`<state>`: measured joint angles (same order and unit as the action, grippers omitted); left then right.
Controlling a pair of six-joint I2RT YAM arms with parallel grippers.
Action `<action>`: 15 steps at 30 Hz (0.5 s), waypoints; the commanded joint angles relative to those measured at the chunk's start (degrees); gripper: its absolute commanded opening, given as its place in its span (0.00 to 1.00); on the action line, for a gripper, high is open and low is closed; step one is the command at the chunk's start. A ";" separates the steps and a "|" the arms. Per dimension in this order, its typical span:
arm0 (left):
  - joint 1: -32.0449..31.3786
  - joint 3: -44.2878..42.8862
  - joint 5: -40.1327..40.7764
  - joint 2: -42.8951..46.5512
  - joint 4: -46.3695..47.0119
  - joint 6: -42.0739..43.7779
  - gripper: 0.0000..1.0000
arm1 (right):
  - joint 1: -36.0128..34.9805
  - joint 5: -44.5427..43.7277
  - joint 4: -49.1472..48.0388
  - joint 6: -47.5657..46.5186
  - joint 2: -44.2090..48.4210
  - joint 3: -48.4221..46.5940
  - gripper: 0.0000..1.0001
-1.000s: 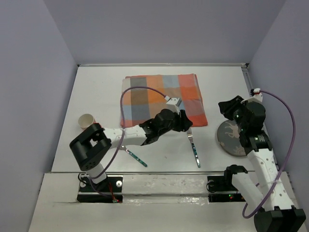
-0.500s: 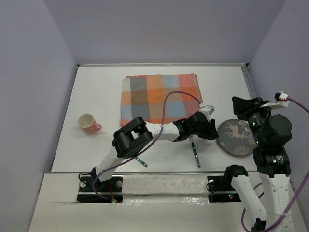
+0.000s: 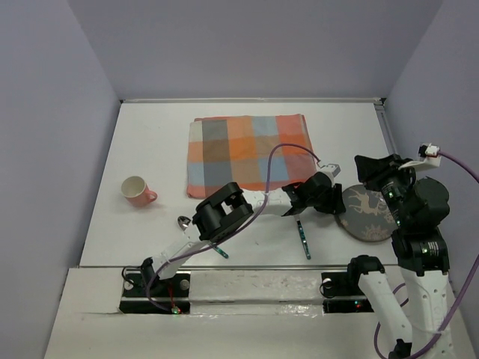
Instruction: Set the dinner table for one person
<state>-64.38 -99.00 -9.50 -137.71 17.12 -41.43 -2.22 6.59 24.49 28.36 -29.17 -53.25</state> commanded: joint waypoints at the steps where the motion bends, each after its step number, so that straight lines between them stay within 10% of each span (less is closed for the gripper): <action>1: -0.31 -3.30 -1.31 -2.47 -1.83 -0.85 0.56 | 0.37 0.79 -0.32 -0.85 0.60 1.22 0.33; 15: -0.31 -4.63 1.50 -5.56 0.80 -1.02 0.00 | 0.37 3.43 -4.19 0.64 -0.45 5.88 0.33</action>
<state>-63.96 -104.47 -9.65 -141.84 22.06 -47.48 -2.22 7.99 23.90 28.69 -29.28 -48.14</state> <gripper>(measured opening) 0.039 0.328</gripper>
